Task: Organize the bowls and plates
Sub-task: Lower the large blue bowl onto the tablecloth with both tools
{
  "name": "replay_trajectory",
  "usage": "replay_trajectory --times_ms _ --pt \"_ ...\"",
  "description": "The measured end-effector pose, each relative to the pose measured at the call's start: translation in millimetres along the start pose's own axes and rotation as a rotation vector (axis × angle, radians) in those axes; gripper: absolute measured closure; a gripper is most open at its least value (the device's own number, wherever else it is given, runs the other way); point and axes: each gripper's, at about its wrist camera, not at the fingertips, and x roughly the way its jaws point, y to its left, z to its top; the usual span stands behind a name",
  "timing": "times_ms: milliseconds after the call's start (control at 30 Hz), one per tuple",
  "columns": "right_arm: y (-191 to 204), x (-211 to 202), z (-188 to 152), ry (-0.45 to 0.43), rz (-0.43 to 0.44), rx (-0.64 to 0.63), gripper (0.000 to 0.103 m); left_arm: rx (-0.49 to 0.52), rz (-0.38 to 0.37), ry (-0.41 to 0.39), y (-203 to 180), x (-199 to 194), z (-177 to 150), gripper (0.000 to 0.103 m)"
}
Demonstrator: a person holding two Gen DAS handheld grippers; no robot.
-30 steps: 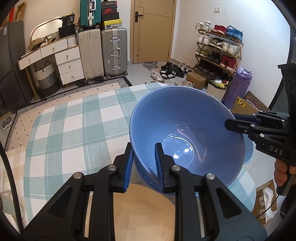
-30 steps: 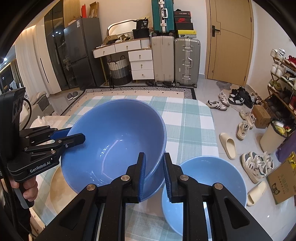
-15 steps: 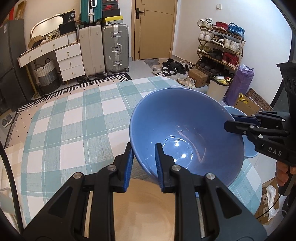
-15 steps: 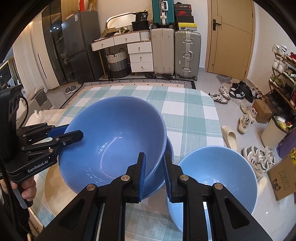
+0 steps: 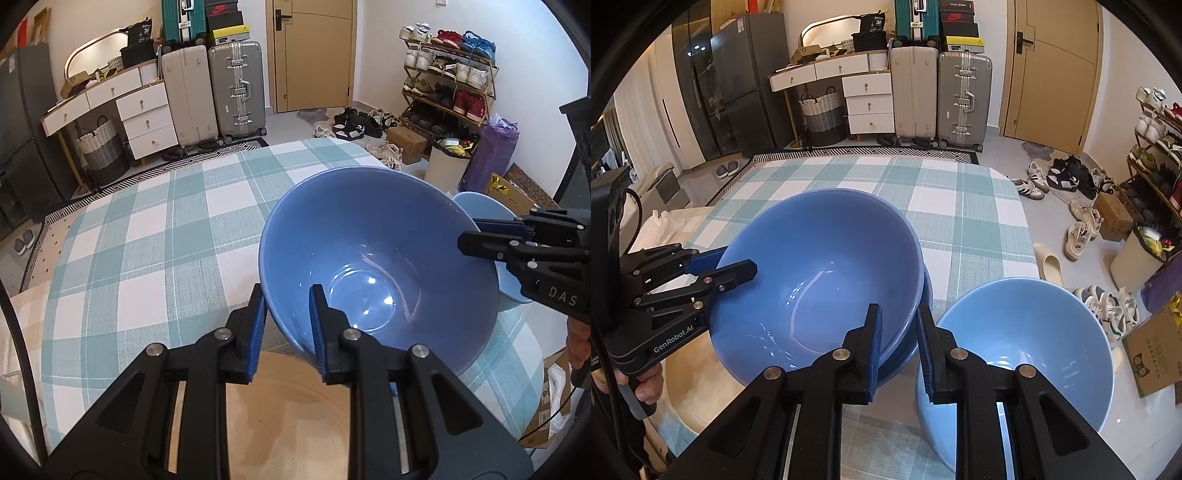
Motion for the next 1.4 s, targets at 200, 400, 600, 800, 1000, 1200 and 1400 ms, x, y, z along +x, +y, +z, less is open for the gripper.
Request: replay_trajectory --times_ms 200,400,600,800,1000,1200,1400 --pt "2.7 2.5 -3.7 -0.003 -0.027 -0.024 0.083 0.019 0.029 0.005 -5.1 13.5 -2.7 0.084" --pt "1.2 8.1 -6.3 0.006 -0.037 -0.027 0.083 0.029 0.044 0.009 -6.7 20.4 -4.5 0.084" --pt "6.2 12.1 -9.1 0.008 -0.070 -0.047 0.082 0.054 0.060 0.010 -11.5 27.9 -8.1 0.082" --pt "5.1 15.9 -11.0 0.015 -0.082 -0.058 0.082 0.061 0.062 0.014 -10.3 34.0 -8.9 0.081" --pt "5.8 17.8 -12.5 0.018 -0.087 -0.061 0.082 0.062 0.061 0.022 -11.1 35.5 -10.7 0.081" --pt "4.5 20.3 -13.6 0.016 -0.097 -0.067 0.082 0.063 0.060 0.024 -11.1 38.6 -13.6 0.080" --pt "6.3 20.8 -14.8 0.010 -0.110 -0.084 0.082 0.067 0.061 0.026 -10.0 41.1 -14.1 0.077"
